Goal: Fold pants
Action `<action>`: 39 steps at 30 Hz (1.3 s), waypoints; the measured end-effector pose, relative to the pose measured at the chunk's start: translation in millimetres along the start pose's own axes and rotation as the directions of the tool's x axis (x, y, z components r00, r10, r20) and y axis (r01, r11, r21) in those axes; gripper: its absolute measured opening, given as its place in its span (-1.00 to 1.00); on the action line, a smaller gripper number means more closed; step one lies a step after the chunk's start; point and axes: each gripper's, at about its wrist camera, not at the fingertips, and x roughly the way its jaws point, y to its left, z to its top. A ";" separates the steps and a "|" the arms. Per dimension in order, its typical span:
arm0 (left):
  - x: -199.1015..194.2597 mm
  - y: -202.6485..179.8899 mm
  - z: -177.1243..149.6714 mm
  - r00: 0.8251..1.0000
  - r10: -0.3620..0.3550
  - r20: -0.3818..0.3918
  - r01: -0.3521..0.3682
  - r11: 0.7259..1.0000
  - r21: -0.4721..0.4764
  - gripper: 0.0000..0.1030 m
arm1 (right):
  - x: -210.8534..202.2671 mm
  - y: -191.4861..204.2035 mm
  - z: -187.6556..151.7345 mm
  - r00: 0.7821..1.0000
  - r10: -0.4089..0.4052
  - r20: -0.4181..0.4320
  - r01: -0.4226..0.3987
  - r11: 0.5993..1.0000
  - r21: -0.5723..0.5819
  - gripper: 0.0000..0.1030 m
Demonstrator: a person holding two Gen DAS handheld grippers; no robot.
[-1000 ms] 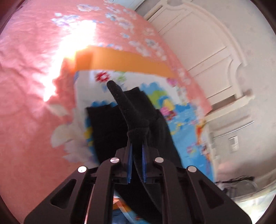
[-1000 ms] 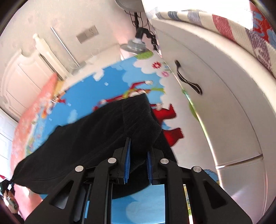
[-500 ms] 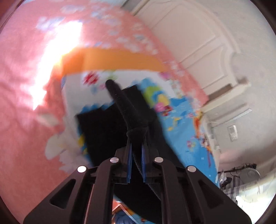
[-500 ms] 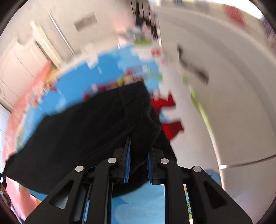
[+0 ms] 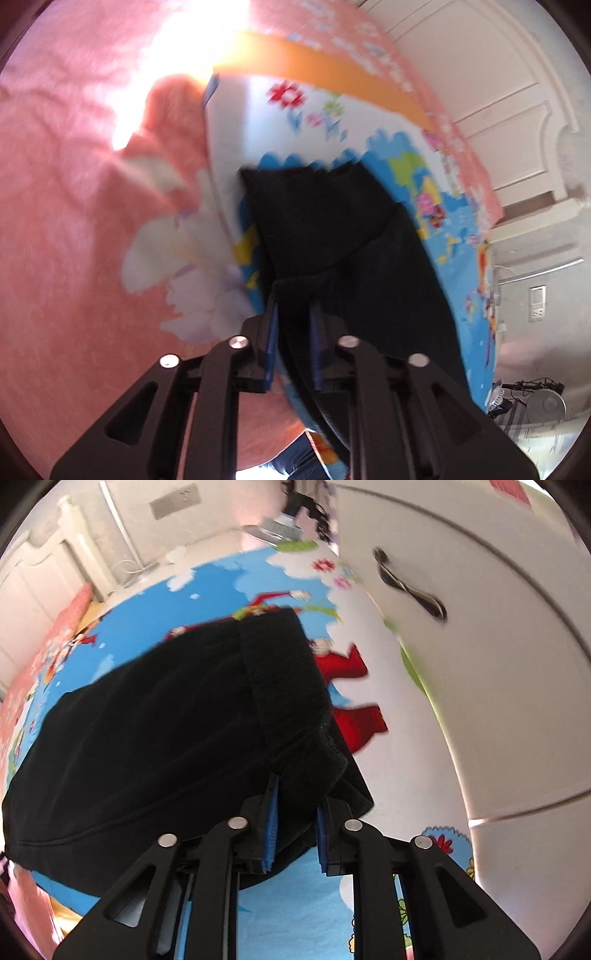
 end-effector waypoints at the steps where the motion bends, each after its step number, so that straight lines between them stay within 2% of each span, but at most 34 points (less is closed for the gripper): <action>1: -3.2 -0.2 -3.2 1.000 0.012 0.017 -0.012 1.000 0.000 -0.45 | -2.5 -0.7 -1.4 1.000 -0.015 0.007 0.015 1.000 -0.005 -0.68; 2: -12.8 -3.6 -6.2 0.998 0.024 0.059 -0.024 1.000 0.012 -0.25 | -5.2 -1.2 -2.8 0.999 -0.036 0.015 0.036 0.999 -0.014 -0.67; 3: -23.5 -7.0 -9.0 0.994 0.037 0.103 -0.039 0.999 0.021 -0.11 | -7.3 -3.2 -4.7 0.999 -0.044 0.012 0.044 0.999 -0.013 -0.57; 4: -31.6 -10.9 -10.8 0.989 0.049 0.137 -0.053 0.998 0.025 -0.03 | -8.3 -5.5 -6.5 0.999 -0.052 0.006 0.052 0.999 -0.004 -0.40; 5: -43.5 -17.3 -14.6 0.980 0.065 0.188 -0.073 0.997 0.037 0.15 | -10.9 -6.9 -8.4 0.997 -0.074 -0.001 0.074 0.997 0.000 -0.27; 6: -54.8 -27.5 -20.4 0.965 0.078 0.250 -0.098 0.993 0.067 0.33 | -13.6 -7.1 -9.7 0.995 -0.096 -0.003 0.096 0.995 -0.004 -0.02; 7: -63.0 -38.4 -26.2 0.952 0.080 0.297 -0.117 0.987 0.107 0.41 | -21.1 -6.3 -12.6 0.991 -0.130 0.004 0.130 0.991 -0.016 0.13; 8: -71.1 -61.7 -40.8 0.930 0.075 0.359 -0.159 0.965 0.210 0.53 | -29.4 -4.0 -15.6 0.987 -0.159 0.016 0.160 0.986 -0.037 0.17; 9: -73.8 -83.5 -56.9 0.920 0.052 0.390 -0.186 0.931 0.315 0.56 | -36.7 -1.6 -17.8 0.980 -0.196 0.031 0.197 0.978 -0.061 0.20; 10: -71.3 -114.0 -80.4 0.920 0.007 0.392 -0.201 0.866 0.457 0.56 | -42.3 -0.4 -18.5 0.974 -0.221 0.051 0.224 0.972 -0.072 0.20; 11: -66.4 -135.1 -96.6 0.930 -0.027 0.367 -0.190 0.819 0.541 0.56 | -49.9 0.6 -17.2 0.967 -0.241 0.084 0.247 0.966 -0.075 0.20; 12: -58.1 -159.5 -117.1 0.947 -0.069 0.313 -0.151 0.766 0.625 0.56 | -59.9 2.7 -11.7 0.964 -0.232 0.130 0.241 0.968 -0.061 0.24; 13: -48.5 -182.4 -136.9 0.965 -0.113 0.238 -0.086 0.718 0.691 0.56 | -66.0 4.4 -6.9 0.968 -0.193 0.163 0.203 0.978 -0.049 0.29; 14: -35.2 -211.5 -160.3 0.978 -0.172 0.119 0.022 0.653 0.757 0.54 | -69.1 9.1 1.1 0.970 -0.140 0.197 0.152 0.987 -0.043 0.29; 15: -23.5 -237.8 -180.1 0.976 -0.214 0.028 0.107 0.594 0.797 0.43 | -68.5 16.6 10.3 0.971 -0.098 0.218 0.111 0.993 -0.048 0.29; 16: -13.2 -263.7 -199.8 0.970 -0.241 -0.033 0.161 0.536 0.829 0.33 | -64.7 29.8 21.9 0.969 -0.060 0.238 0.079 0.995 -0.068 0.29; 17: -1.3 -297.9 -224.1 0.960 -0.261 -0.098 0.212 0.455 0.865 0.13 | -60.2 42.7 30.3 0.965 -0.033 0.261 0.059 0.994 -0.093 0.29; 18: 7.1 -323.1 -241.4 0.953 -0.267 -0.143 0.244 0.394 0.886 0.07 | -53.4 55.2 36.6 0.961 -0.016 0.274 0.051 0.991 -0.121 0.28; 20: 30.9 -375.9 -277.4 0.943 -0.232 -0.239 0.299 0.275 0.914 0.07 | -28.9 76.8 45.1 0.967 -0.048 0.251 0.095 0.980 -0.176 0.24; 21: 43.5 -395.0 -288.3 0.940 -0.202 -0.276 0.320 0.231 0.919 0.07 | -19.0 81.5 45.2 0.967 -0.077 0.243 0.124 0.975 -0.187 0.24; 22: 55.1 -410.3 -300.6 0.942 -0.170 -0.288 0.317 0.185 0.930 0.07 | -6.5 83.0 42.8 0.969 -0.116 0.218 0.160 0.968 -0.195 0.20; 23: 69.9 -424.5 -315.1 0.951 -0.116 -0.287 0.300 0.112 0.947 0.07 | 2.9 81.5 38.8 0.973 -0.136 0.188 0.173 0.964 -0.200 0.20; 25: 96.9 -438.8 -327.8 0.954 -0.014 -0.298 0.298 0.001 0.955 0.07 | 19.9 74.3 25.6 0.980 -0.155 0.121 0.178 0.963 -0.202 0.15; 26: 111.1 -441.7 -332.7 0.960 0.037 -0.279 0.281 -0.062 0.958 0.07 | 24.8 70.0 18.8 0.982 -0.157 0.109 0.177 0.963 -0.205 0.15; 28: 126.9 -442.9 -342.8 0.966 0.106 -0.237 0.251 -0.150 0.956 -0.07 | 27.0 67.1 8.5 0.978 -0.161 0.132 0.188 0.955 -0.230 0.16; 29: 134.2 -443.9 -344.4 0.960 0.129 -0.248 0.269 -0.182 0.946 -0.23 | 27.4 66.9 5.1 0.977 -0.166 0.135 0.194 0.951 -0.240 0.16; 30: 139.7 -445.0 -343.5 0.957 0.145 -0.252 0.278 -0.199 0.940 -0.31 | 27.6 65.7 1.8 0.975 -0.170 0.142 0.201 0.948 -0.246 0.16; 32: 148.1 -450.0 -347.9 0.968 0.141 -0.205 0.235 -0.241 0.942 -0.28 | 28.0 68.2 0.8 0.972 -0.178 0.150 0.212 0.943 -0.255 0.16; 34: 148.2 -453.1 -343.9 0.977 0.130 -0.167 0.192 -0.220 0.956 -0.34 | 27.4 70.0 -0.1 0.974 -0.176 0.142 0.207 0.947 -0.247 0.17; 35: 148.2 -453.7 -340.9 0.989 0.117 -0.088 0.111 -0.216 0.970 -0.73 | 29.2 69.6 1.7 0.975 -0.174 0.139 0.204 0.948 -0.246 0.17; 36: 146.6 -452.5 -337.9 0.993 0.112 -0.041 0.063 -0.205 0.977 -0.80 | 29.2 68.7 1.8 0.976 -0.170 0.140 0.200 0.948 -0.247 0.17; 37: 139.4 -451.0 -333.1 0.994 0.092 -0.062 0.077 -0.169 0.983 -0.79 | 29.8 69.8 2.1 0.976 -0.166 0.141 0.197 0.949 -0.247 0.17; 38: 123.8 -450.4 -328.7 0.986 0.051 -0.158 0.163 -0.103 0.981 -0.73 | 29.9 69.8 1.9 0.976 -0.161 0.143 0.193 0.949 -0.249 0.17; 39: 111.2 -448.1 -328.3 0.974 0.016 -0.224 0.225 -0.075 0.972 -0.52 | 29.7 70.4 0.3 0.977 -0.159 0.144 0.192 0.949 -0.249 0.17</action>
